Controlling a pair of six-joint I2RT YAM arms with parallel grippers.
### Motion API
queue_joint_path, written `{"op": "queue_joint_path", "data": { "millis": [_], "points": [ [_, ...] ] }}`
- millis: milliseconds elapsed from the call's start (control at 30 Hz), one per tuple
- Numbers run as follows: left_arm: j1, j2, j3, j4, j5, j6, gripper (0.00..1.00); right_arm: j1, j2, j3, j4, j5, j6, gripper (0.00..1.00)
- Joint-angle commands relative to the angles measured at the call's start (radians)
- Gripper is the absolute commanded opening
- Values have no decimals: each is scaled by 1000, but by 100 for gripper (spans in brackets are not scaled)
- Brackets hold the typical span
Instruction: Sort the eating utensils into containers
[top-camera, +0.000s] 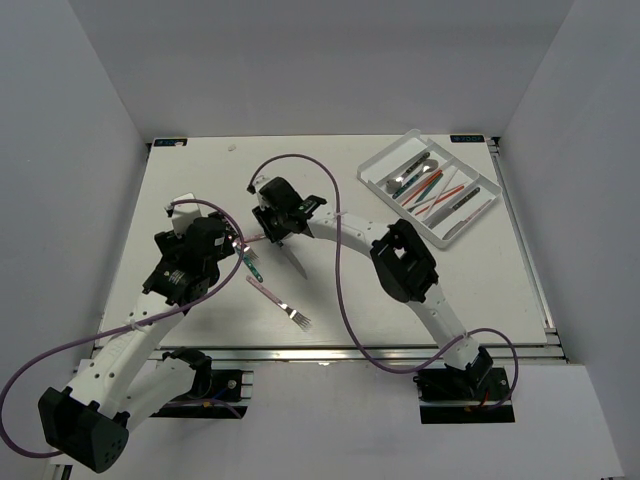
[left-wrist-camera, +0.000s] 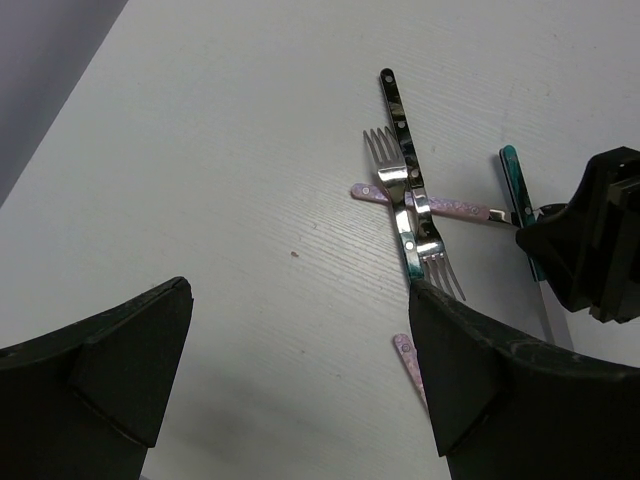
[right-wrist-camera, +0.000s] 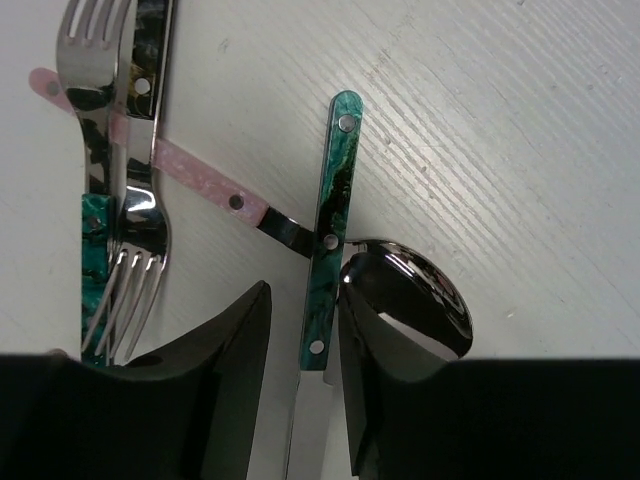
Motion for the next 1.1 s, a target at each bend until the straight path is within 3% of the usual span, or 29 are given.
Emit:
{"op": "queue_joint_path", "data": {
  "millis": [0,267,433,600,700,900,1067],
  "points": [
    [4,-6,25,14,19,12,98,-2,28,54,-27,20,-41,39],
    [4,-3,25,22,43,19,98,-4,88,91,-35,40,-62,38],
    [4,-4,23,25,55,24,98,-2,65,52,-30,39,-56,20],
    [4,-6,23,25,60,26,98,-2,-6,-37,8,45,-38,11],
    [4,-10,23,26,61,26,98,-4,-66,-83,37,14,-16,0],
    [4,-18,22,25,60,26,98,-54,-317,-236,158,-93,86,0],
    [4,-20,20,25,61,26,98,-191,-602,-453,243,-111,204,0]
  ]
}}
